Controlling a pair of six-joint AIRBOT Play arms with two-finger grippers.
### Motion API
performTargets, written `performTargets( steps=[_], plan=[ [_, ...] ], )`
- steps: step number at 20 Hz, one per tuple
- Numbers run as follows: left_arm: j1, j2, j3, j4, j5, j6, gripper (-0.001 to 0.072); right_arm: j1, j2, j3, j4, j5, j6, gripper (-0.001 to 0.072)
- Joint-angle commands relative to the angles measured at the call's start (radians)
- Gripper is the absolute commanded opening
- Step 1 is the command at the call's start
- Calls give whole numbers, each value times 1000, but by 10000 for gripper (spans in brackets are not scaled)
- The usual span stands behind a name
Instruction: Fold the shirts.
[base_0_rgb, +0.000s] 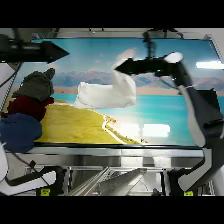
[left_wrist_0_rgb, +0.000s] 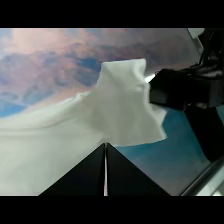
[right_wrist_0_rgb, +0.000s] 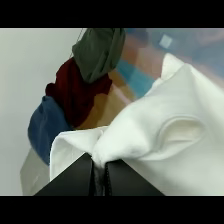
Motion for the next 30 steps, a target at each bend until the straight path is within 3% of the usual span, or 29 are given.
performTargets(
  steps=[1, 2, 3, 4, 5, 8, 9, 10, 12, 13, 14, 15, 23, 26, 29, 30],
  plan=[
    [136, 193, -154, -1, 16, 31, 14, 301, -110, 1, 5, -517, -64, 24],
    [151, 225, -196, 0, 16, 54, 14, 371, -158, 1, 32, -652, -103, 33],
    [161, 251, -237, -1, 14, 62, 14, 421, -198, 1, 61, -743, -132, 170],
    [170, 274, -278, 0, 14, 70, 14, 453, -226, 1, 70, -758, -135, 428],
    [180, 292, -312, 0, 14, 74, 14, 458, -232, 1, 40, -715, -135, 461],
    [223, 325, -378, 0, 28, 85, 14, 352, -163, 1, -83, -457, -79, 458],
    [233, 331, -386, 0, 32, 87, 14, 288, -122, 1, -139, -349, -22, 445],
    [239, 335, -391, 0, 32, 90, 14, 228, -86, 1, -211, -256, 44, 362],
    [239, 336, -391, -1, 31, 97, 14, 106, -26, 1, -414, -86, 211, 371],
    [239, 336, -391, 0, 31, 98, 14, 56, -13, 1, -503, -16, 282, 400],
    [239, 336, -391, -1, 29, 100, 14, 10, -10, 1, -572, 51, 334, 559],
    [239, 336, -391, 0, 27, 100, 14, -26, -17, -2, -623, 90, 363, 659],
    [239, 336, -391, 0, 27, 111, 14, -75, -206, -2, -629, 113, 371, 659],
    [239, 335, -391, 0, 19, 124, 14, -65, -251, -2, -500, 104, 274, 659],
    [239, 335, -391, 0, 20, 126, 14, -48, -286, -2, -395, 58, 245, 657],
    [239, 335, -391, 0, 19, 129, 14, -43, -296, -2, -356, 51, 233, 598]
  ],
)
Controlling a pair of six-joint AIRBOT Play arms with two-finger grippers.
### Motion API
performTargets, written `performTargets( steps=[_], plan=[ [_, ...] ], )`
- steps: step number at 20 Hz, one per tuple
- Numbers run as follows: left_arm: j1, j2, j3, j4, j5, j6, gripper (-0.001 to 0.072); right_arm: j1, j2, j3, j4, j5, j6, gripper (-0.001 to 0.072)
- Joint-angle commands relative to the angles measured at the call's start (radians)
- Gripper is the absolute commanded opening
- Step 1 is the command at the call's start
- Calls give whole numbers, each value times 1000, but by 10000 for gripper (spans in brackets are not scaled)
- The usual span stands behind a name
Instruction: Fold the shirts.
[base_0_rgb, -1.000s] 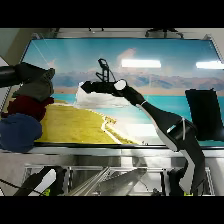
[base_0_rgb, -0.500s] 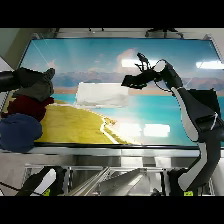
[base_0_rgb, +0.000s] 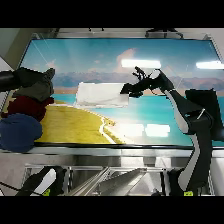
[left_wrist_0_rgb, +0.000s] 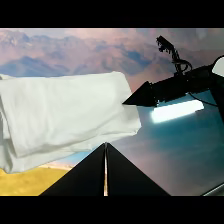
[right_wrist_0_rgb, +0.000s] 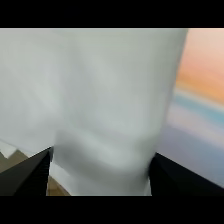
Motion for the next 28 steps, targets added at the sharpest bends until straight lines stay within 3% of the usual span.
performTargets(
  steps=[1, 2, 3, 4, 5, 7, 10, 13, 16, 19, 25, 28],
  plan=[
    [1, 0, 0, 1, -1, 14, 14, 18, -44, -1, 148, -30, -82, 486],
    [1, 0, 0, 1, 0, 14, 14, 23, -45, -1, 194, -30, -115, 404],
    [1, 0, 0, 1, 1, 14, 14, 26, -44, 3, 229, -28, -134, 246],
    [1, 0, 0, 0, 1, 14, 14, 27, -39, 9, 254, -21, -145, 155],
    [1, 0, 0, 1, 2, 14, 14, 26, -27, 19, 257, -13, -143, 82],
    [1, 0, 0, 1, 3, 14, 14, 23, 32, 27, 254, -15, -135, 23],
    [1, 0, 0, 1, 9, 14, 14, -34, 178, 36, 222, -78, -85, 21],
    [1, 0, 0, 1, 10, 14, 14, -153, 341, 59, -45, -182, 137, 20],
    [1, 0, 0, 1, 10, 14, 14, -310, 493, 61, -235, -185, 334, 21],
    [1, 0, -1, 1, 10, 14, 14, -485, 612, 61, -352, -85, 480, 21],
    [1, 0, -1, 0, 27, 14, 14, -759, 715, -6, -626, 326, 580, 20],
    [1, 0, -1, 0, 38, 14, 14, -793, 837, -242, -776, 323, 637, 19]
  ],
)
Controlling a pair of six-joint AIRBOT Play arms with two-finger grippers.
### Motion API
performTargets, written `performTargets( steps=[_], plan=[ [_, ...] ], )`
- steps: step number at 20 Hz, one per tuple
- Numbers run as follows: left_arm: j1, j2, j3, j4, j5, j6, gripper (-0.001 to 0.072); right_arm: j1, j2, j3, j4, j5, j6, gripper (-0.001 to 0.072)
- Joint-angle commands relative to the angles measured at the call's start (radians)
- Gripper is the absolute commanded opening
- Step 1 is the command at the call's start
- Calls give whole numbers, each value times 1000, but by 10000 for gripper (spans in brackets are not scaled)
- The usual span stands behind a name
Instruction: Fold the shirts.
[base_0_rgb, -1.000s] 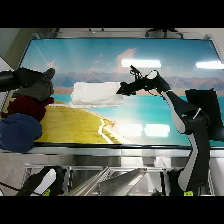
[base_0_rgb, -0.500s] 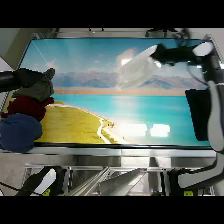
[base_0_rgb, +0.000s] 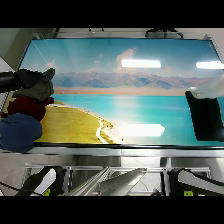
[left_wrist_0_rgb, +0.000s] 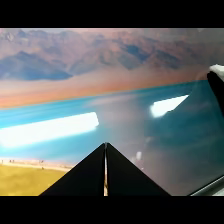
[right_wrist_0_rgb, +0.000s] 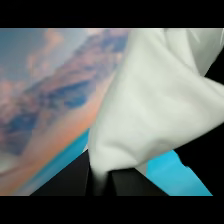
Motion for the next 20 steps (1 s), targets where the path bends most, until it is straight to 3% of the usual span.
performTargets(
  steps=[1, 6, 11, 12, 14, 15, 20],
  plan=[
    [1, 0, 0, 0, 15, 0, 14, -79, 130, -242, -201, 74, 101, 20],
    [1, 1, -38, 0, 21, 0, 14, -180, 224, -505, -261, 58, 107, 22],
    [1, 1, -101, 0, 6, 0, 14, -193, 233, -546, -321, 67, 68, 31],
    [1, 1, -101, 0, 6, 0, 14, -193, 233, -546, -321, 76, 66, 64],
    [1, 1, -101, -1, 7, 0, 15, -193, 233, -546, -321, 82, 66, 489],
    [1, 1, -101, 0, 8, 0, 14, -193, 233, -543, -321, 82, 66, 551],
    [1, 1, -101, -3, 7, 0, 14, -182, 233, -489, -292, 50, 48, 547]
  ],
)
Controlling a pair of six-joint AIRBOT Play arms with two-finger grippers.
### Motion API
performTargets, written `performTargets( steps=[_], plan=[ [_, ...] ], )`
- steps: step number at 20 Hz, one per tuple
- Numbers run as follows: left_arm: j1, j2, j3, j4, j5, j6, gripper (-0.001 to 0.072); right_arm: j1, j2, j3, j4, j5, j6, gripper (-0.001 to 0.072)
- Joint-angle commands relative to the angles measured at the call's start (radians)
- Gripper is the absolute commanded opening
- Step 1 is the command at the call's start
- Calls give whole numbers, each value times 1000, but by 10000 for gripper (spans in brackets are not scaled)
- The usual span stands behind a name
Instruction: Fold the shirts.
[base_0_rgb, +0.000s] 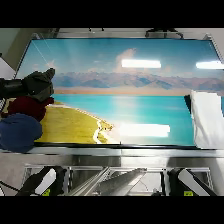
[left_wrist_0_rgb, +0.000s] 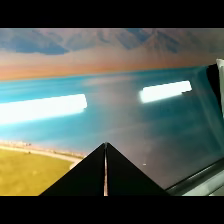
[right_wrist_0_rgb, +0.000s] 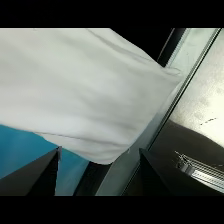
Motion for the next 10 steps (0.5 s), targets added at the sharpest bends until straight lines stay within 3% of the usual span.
performTargets(
  steps=[1, 2, 3, 6, 10],
  plan=[
    [1, 1, -1, -3, -1, -1, 14, 22, 1, 53, 51, -35, -27, 410],
    [1, 1, -1, -4, 0, -1, 14, 40, 1, 71, 95, -46, -33, 144],
    [1, 1, -1, -5, 0, -1, 14, 62, 3, 79, 141, -63, -35, 27],
    [1, 2, -2, 2, 7, 0, 14, 201, 21, 73, 284, -82, -114, 22],
    [-28, 121, -156, 11, 42, -7, 14, 546, 89, -18, 297, -115, -153, 22]
  ],
)
